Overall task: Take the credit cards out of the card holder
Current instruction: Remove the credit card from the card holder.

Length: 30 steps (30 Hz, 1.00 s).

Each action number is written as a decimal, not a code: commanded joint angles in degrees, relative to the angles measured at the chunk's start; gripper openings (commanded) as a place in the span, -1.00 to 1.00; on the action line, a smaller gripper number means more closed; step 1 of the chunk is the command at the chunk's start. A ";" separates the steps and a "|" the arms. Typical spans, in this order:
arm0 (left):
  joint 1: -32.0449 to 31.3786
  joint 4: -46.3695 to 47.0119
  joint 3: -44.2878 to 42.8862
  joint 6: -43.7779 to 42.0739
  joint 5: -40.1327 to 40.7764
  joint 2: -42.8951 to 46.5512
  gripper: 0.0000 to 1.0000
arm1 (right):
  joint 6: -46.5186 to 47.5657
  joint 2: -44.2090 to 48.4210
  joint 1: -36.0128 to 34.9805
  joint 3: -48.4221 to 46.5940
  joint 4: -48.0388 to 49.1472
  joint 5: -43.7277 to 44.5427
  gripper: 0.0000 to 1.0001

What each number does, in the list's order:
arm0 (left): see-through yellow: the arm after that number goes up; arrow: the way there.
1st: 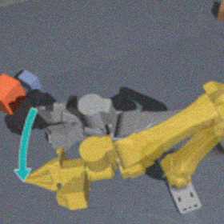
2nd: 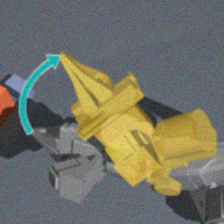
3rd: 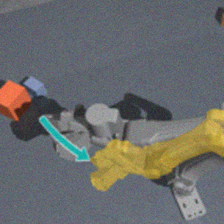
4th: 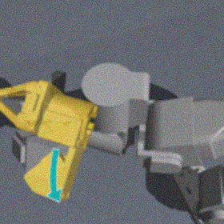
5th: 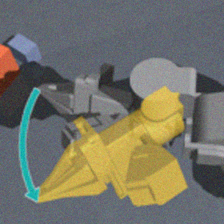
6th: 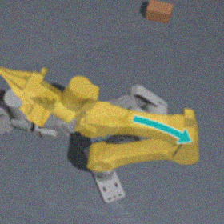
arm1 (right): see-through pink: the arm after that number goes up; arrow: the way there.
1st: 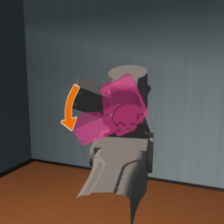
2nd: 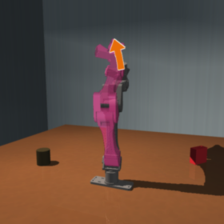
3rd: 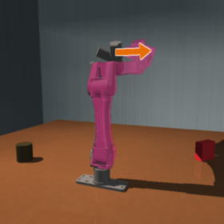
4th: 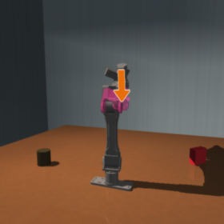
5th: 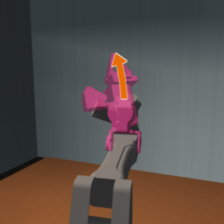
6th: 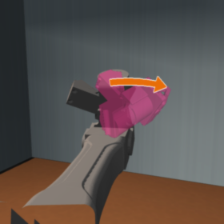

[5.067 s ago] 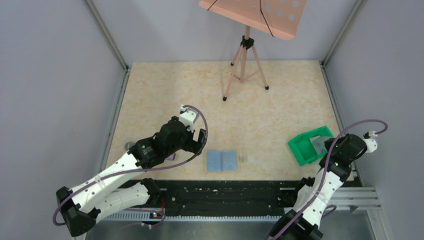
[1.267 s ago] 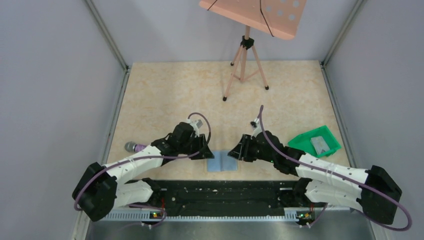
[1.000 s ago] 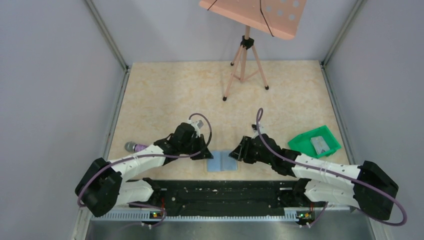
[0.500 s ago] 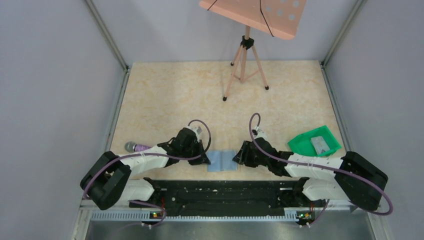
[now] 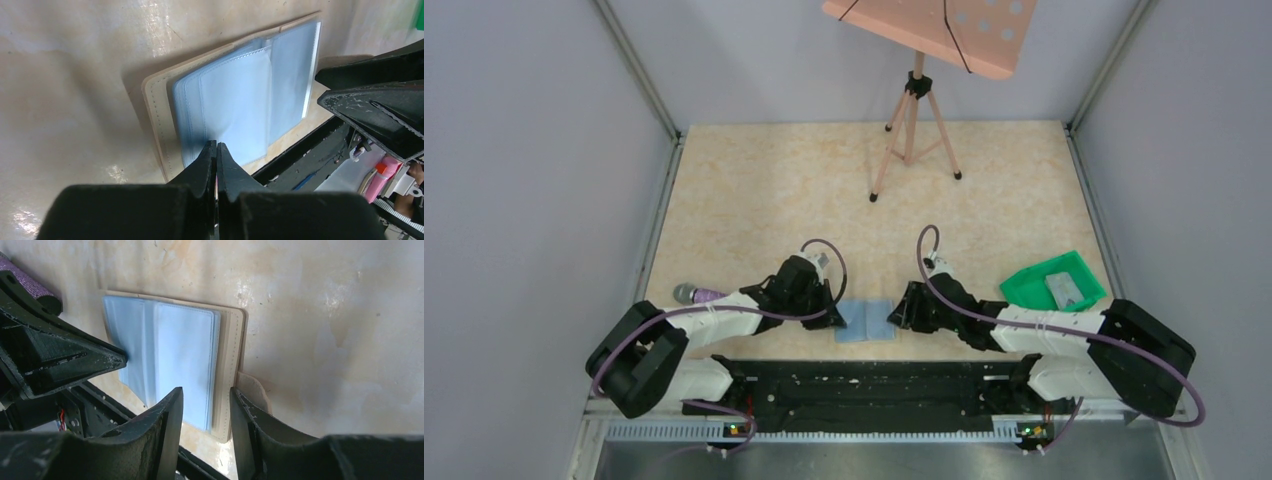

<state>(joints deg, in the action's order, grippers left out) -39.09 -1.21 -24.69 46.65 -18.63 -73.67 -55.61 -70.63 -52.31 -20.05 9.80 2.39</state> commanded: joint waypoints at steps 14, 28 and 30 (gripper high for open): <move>0.15 -10.44 -4.14 -2.92 8.79 6.82 -0.85 | 0.77 0.11 0.04 -4.38 0.10 -0.87 -0.20; 0.07 -8.18 -1.69 -2.97 7.28 4.27 -0.82 | 1.22 -4.81 0.14 -3.52 3.64 -2.16 -0.20; 0.07 -8.10 -1.60 -3.03 7.17 3.92 -0.82 | 1.43 -4.49 0.11 -3.60 3.18 -2.20 -0.21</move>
<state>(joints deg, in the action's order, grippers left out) -39.09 -11.42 -26.92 44.64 -10.87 -69.08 -55.11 -74.70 -52.31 -22.55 11.86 0.27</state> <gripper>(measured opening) 0.089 0.401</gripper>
